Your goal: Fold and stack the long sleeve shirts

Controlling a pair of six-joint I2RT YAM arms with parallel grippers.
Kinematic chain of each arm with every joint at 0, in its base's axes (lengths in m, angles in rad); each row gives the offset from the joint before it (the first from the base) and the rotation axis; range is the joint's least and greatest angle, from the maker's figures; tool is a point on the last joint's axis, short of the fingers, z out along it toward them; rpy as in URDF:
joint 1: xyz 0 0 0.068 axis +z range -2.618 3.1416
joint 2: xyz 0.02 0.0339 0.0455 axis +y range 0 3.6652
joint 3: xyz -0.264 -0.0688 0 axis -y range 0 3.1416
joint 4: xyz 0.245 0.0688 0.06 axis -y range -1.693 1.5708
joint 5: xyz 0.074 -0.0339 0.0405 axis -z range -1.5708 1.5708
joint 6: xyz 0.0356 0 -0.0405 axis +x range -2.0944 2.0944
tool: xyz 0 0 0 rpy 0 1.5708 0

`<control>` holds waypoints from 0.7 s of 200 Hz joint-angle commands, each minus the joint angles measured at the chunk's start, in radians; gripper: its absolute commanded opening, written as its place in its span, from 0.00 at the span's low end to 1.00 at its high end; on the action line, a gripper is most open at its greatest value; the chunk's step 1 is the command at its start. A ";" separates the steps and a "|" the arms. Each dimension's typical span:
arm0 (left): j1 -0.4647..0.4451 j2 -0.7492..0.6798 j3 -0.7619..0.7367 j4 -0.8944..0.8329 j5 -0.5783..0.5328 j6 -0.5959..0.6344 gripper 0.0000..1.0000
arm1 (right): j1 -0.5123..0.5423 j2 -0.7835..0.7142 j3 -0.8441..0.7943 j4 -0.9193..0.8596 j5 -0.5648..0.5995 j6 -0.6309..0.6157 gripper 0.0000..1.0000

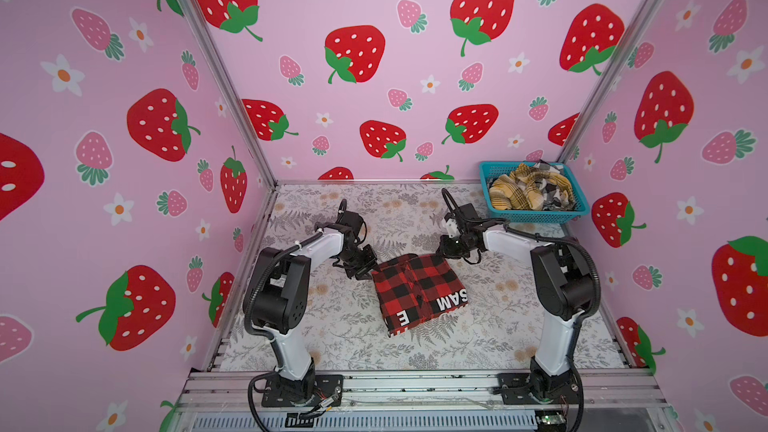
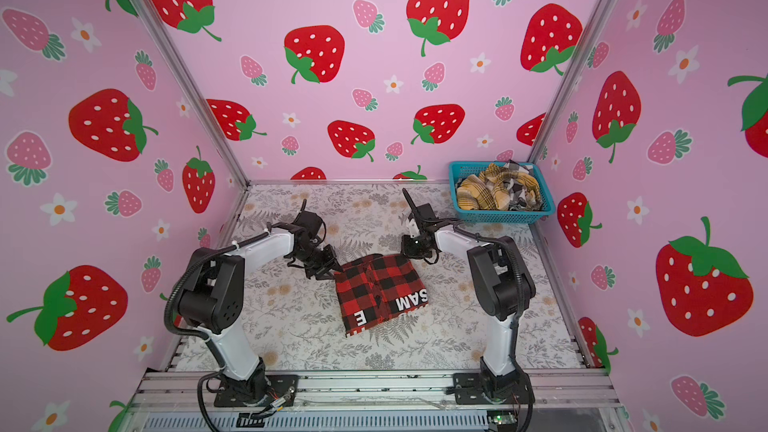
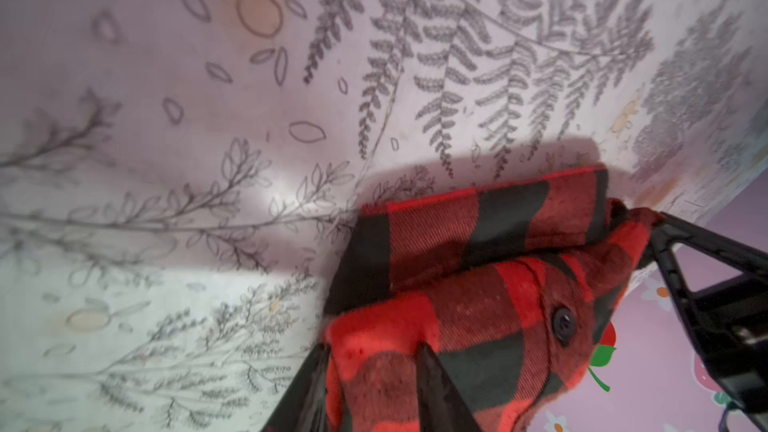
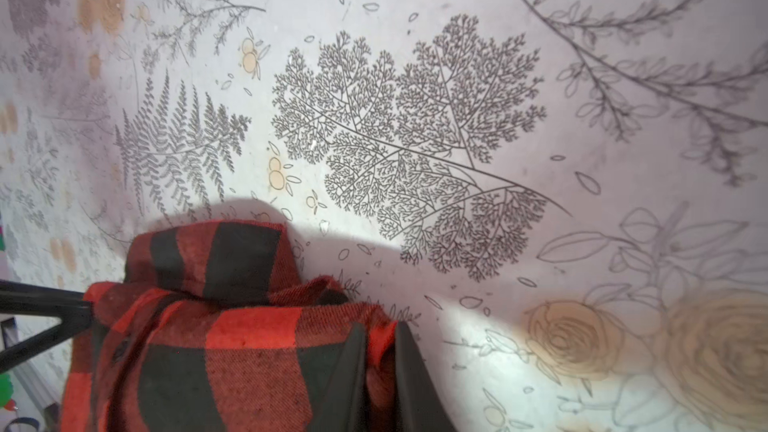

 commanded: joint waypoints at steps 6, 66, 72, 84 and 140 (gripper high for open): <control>0.005 0.074 0.073 -0.011 0.014 0.012 0.18 | 0.009 -0.087 -0.057 -0.003 0.034 0.034 0.10; 0.007 0.245 0.399 -0.088 0.015 0.089 0.01 | 0.029 -0.289 -0.225 -0.013 0.116 0.143 0.06; 0.009 0.258 0.437 -0.125 0.005 0.103 0.07 | 0.029 -0.294 -0.231 -0.013 0.118 0.148 0.07; 0.011 0.242 0.474 -0.172 -0.032 0.122 0.21 | 0.029 -0.287 -0.226 -0.013 0.114 0.145 0.07; -0.045 -0.039 0.353 -0.296 -0.184 0.141 0.38 | 0.026 -0.126 -0.064 -0.065 0.134 0.104 0.07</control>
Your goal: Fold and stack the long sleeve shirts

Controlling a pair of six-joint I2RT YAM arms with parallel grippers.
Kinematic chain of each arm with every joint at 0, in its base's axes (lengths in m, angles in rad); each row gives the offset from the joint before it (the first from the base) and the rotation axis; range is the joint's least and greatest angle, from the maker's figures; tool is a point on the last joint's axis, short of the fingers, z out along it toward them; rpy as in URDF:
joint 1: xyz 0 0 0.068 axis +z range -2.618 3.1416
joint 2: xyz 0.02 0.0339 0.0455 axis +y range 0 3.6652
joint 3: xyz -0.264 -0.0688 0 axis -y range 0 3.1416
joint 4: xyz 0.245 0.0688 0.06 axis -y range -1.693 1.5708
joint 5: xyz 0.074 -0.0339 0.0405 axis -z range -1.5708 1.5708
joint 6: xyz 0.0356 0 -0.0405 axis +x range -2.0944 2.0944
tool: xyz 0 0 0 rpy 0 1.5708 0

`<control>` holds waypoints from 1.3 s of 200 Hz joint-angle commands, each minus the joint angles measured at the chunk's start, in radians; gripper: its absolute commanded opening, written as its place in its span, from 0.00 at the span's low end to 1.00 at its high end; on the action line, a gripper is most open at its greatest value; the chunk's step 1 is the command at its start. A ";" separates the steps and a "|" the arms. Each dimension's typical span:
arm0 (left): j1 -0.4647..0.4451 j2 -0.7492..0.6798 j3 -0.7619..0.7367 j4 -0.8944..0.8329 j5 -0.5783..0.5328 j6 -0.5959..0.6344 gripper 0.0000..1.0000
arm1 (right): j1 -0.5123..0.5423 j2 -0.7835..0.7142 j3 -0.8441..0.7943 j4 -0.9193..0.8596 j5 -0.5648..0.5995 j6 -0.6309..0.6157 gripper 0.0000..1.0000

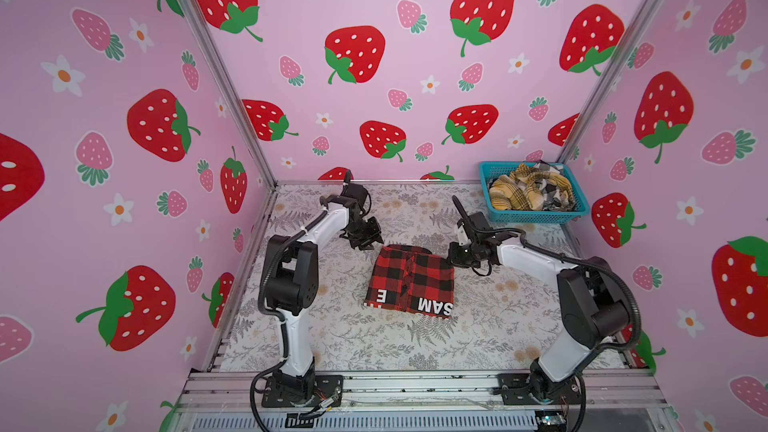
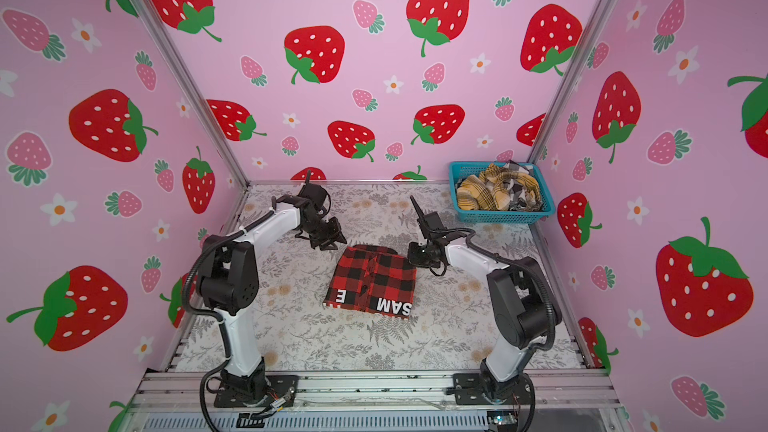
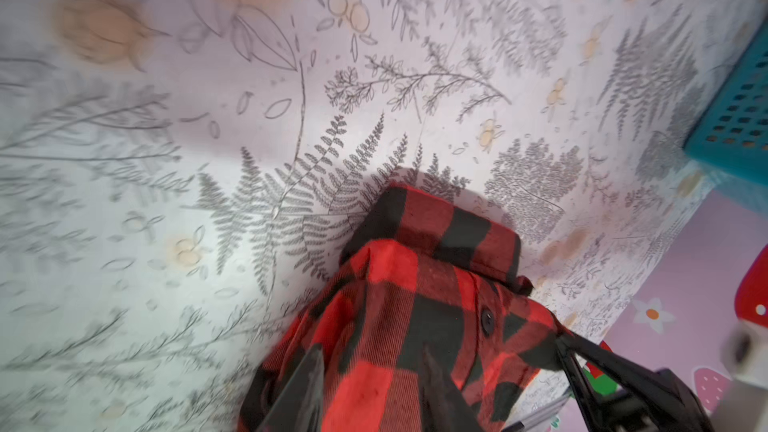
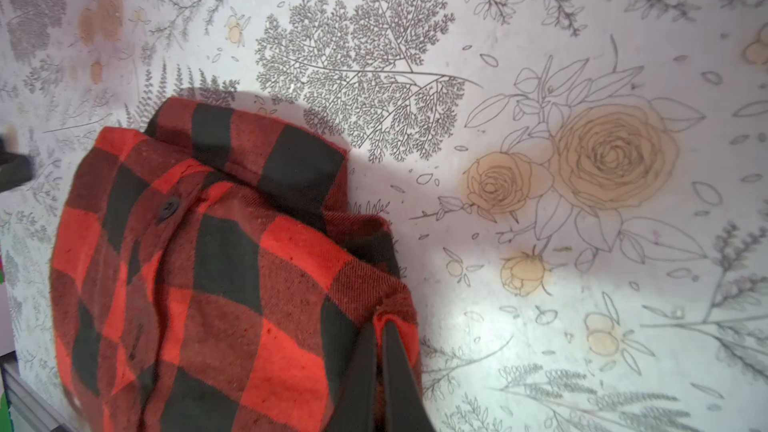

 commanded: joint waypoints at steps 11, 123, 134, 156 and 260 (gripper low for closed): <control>-0.073 -0.132 -0.081 -0.101 -0.052 0.006 0.36 | 0.002 0.079 0.110 -0.053 0.026 -0.015 0.06; -0.044 -0.114 -0.427 0.089 0.022 -0.068 0.13 | 0.007 0.110 0.183 -0.078 0.016 -0.009 0.25; -0.039 -0.114 -0.427 0.093 0.031 -0.062 0.15 | 0.013 0.090 0.189 -0.101 0.032 -0.019 0.37; -0.038 -0.117 -0.410 0.096 0.052 -0.057 0.21 | 0.037 0.028 0.190 -0.173 0.086 -0.049 0.45; -0.024 -0.303 -0.372 0.039 0.036 -0.047 0.27 | 0.250 -0.186 -0.091 -0.105 0.072 0.027 0.20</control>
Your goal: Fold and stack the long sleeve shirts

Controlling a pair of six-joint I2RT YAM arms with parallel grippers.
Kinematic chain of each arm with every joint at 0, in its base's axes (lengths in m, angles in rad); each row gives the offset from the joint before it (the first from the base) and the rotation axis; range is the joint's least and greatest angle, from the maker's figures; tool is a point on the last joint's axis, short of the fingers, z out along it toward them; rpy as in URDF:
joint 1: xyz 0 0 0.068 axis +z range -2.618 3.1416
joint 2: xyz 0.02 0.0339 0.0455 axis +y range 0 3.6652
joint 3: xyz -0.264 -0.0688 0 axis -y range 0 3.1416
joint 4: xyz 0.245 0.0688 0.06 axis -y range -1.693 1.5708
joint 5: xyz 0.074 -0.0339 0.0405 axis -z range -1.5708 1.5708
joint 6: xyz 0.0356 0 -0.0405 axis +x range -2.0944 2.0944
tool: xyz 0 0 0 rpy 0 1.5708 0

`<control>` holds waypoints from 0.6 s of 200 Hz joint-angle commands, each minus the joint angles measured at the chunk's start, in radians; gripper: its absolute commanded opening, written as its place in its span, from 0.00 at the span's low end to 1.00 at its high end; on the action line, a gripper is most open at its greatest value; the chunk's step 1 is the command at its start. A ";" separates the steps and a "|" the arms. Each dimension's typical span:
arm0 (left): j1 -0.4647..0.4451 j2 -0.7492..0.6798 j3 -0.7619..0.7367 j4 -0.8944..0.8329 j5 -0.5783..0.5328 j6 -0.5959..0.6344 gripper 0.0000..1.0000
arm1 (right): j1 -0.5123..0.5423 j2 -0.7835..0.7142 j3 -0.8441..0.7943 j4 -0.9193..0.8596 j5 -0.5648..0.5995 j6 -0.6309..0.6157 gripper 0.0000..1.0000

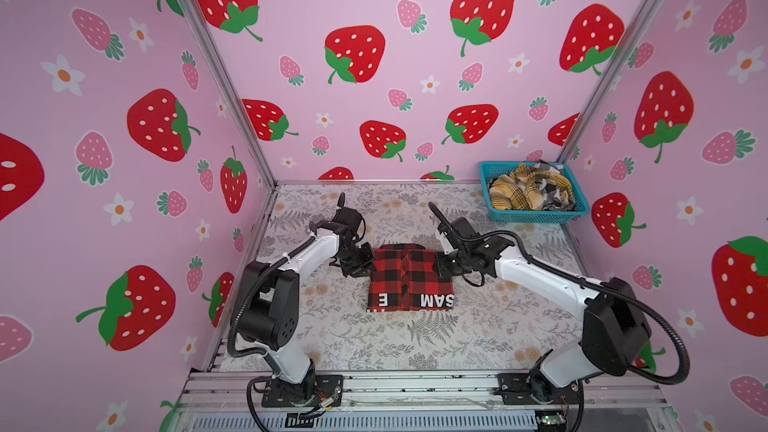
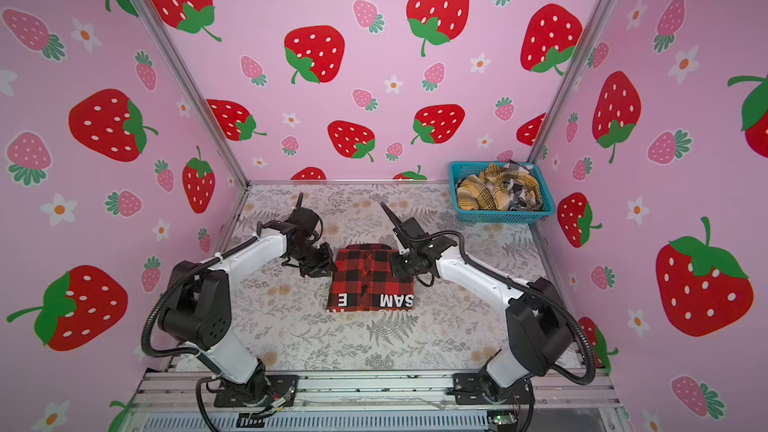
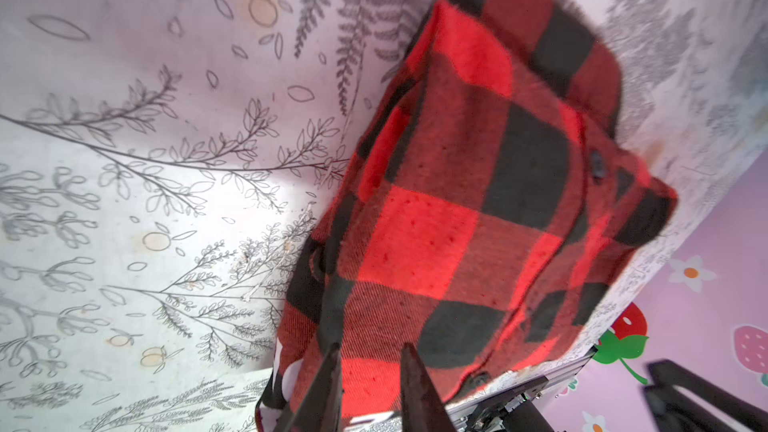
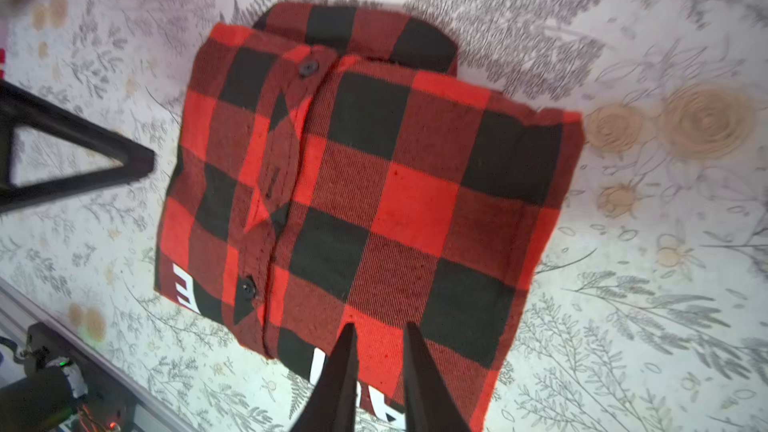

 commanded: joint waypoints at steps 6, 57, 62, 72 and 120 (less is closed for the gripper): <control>-0.019 -0.045 0.009 -0.033 -0.002 -0.008 0.27 | 0.007 0.021 -0.079 0.068 -0.046 0.046 0.20; -0.079 0.009 -0.110 0.099 0.052 -0.084 0.23 | 0.007 0.112 -0.088 0.148 -0.062 0.055 0.18; -0.078 0.016 -0.117 0.105 0.049 -0.085 0.23 | 0.007 0.121 -0.089 0.156 -0.066 0.056 0.18; -0.076 0.029 -0.123 0.119 0.040 -0.080 0.23 | 0.007 0.137 -0.091 0.162 -0.065 0.058 0.18; -0.062 0.083 -0.108 0.126 0.018 -0.040 0.21 | 0.016 0.152 -0.083 0.218 -0.040 0.068 0.19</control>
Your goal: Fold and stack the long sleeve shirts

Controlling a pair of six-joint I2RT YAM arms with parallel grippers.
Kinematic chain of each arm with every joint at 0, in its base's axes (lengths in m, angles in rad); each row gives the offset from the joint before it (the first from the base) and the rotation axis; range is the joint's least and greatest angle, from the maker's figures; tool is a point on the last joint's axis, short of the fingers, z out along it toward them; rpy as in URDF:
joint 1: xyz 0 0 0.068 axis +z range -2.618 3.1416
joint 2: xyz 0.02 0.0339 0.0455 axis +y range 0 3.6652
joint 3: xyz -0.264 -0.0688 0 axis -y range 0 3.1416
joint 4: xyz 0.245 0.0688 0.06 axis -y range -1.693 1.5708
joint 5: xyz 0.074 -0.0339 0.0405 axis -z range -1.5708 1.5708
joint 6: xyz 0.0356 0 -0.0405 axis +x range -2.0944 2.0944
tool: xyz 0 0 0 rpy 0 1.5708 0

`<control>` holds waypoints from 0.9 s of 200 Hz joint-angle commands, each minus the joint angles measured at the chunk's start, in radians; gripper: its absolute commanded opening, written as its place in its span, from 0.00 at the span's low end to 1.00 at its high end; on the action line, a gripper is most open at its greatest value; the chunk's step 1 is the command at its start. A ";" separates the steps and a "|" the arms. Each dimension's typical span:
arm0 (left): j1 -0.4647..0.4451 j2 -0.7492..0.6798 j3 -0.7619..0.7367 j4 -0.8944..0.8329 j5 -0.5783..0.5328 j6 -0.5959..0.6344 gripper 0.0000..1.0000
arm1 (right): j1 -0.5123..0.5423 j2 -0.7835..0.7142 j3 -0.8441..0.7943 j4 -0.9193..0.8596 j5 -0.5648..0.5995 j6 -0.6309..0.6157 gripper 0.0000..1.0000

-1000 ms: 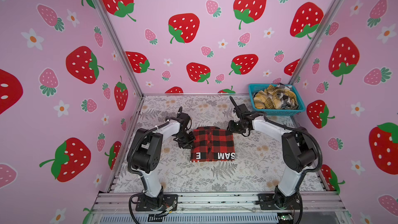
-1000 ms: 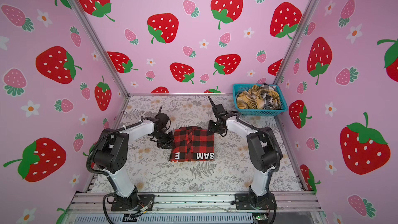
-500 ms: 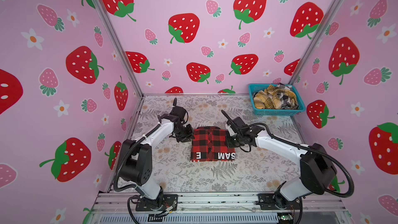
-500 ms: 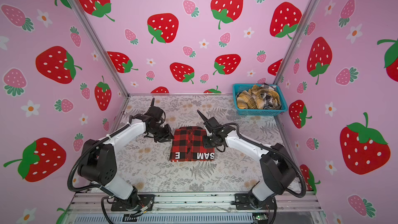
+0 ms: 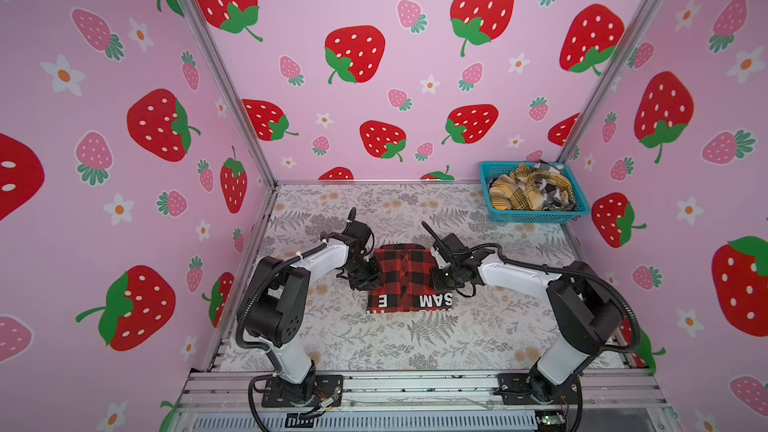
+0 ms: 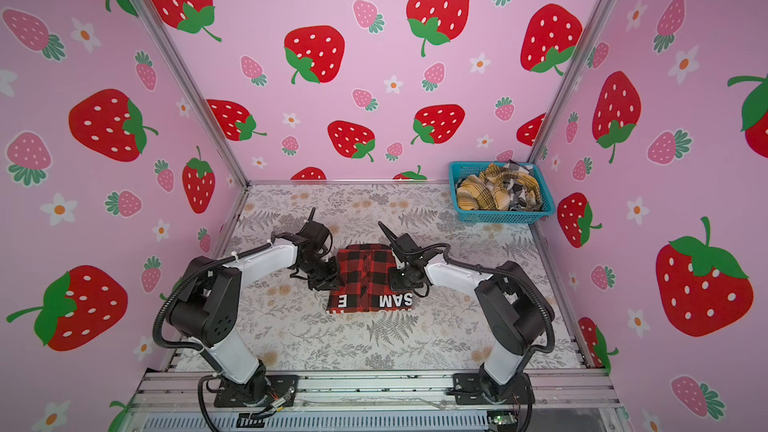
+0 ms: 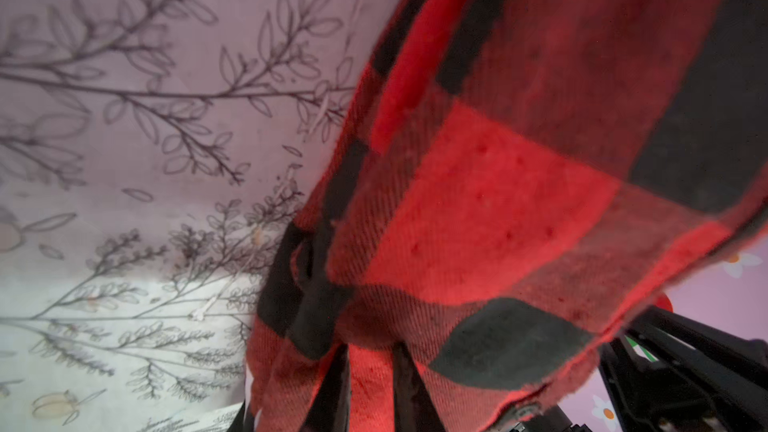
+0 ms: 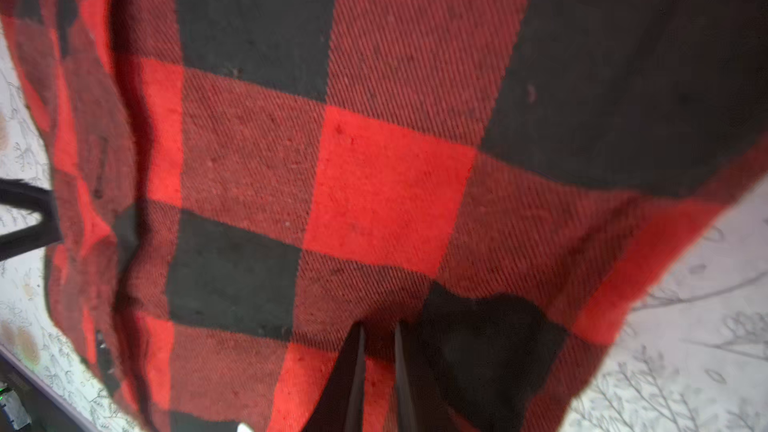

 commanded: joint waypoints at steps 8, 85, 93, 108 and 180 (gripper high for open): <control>0.009 -0.025 0.017 0.001 -0.032 0.021 0.21 | 0.012 -0.007 0.013 0.033 0.022 0.021 0.20; 0.027 -0.335 0.070 -0.111 -0.152 0.107 0.31 | 0.014 -0.153 0.073 -0.070 0.143 0.010 0.41; 0.027 -0.368 0.053 -0.091 -0.172 0.108 0.32 | 0.013 -0.170 0.078 -0.076 0.165 0.004 0.43; 0.029 -0.397 0.031 -0.054 -0.180 0.105 0.37 | -0.004 -0.182 0.096 -0.096 0.190 -0.013 0.48; 0.128 -0.021 0.227 -0.022 -0.050 0.126 0.50 | -0.255 0.009 0.187 -0.050 -0.016 -0.134 0.59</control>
